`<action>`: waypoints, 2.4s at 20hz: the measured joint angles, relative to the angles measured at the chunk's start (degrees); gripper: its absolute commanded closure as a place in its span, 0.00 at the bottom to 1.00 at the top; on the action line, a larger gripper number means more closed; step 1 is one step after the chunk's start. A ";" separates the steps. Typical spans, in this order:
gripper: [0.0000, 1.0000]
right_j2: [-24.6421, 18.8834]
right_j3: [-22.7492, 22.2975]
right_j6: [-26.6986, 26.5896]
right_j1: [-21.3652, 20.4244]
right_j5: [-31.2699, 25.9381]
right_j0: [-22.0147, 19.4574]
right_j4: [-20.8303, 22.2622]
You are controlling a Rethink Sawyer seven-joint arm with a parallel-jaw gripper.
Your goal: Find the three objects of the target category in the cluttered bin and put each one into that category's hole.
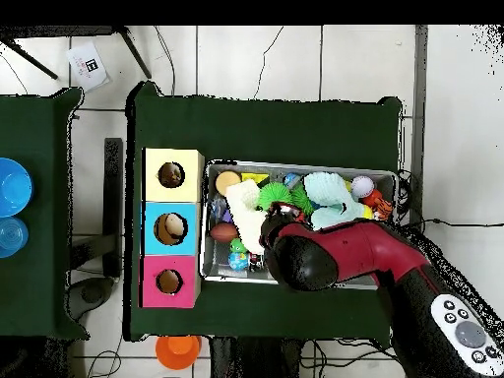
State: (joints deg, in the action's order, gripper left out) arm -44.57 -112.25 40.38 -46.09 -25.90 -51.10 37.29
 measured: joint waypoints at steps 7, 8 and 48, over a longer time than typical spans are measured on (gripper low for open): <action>1.00 1.19 0.61 0.00 -0.04 0.00 0.28 0.00; 1.00 1.45 0.78 0.00 -0.06 0.00 0.39 0.06; 1.00 7.53 19.57 -0.01 17.32 -2.45 -0.73 9.19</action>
State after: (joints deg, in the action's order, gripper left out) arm -37.03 -92.68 40.37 -28.78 -28.35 -51.83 46.47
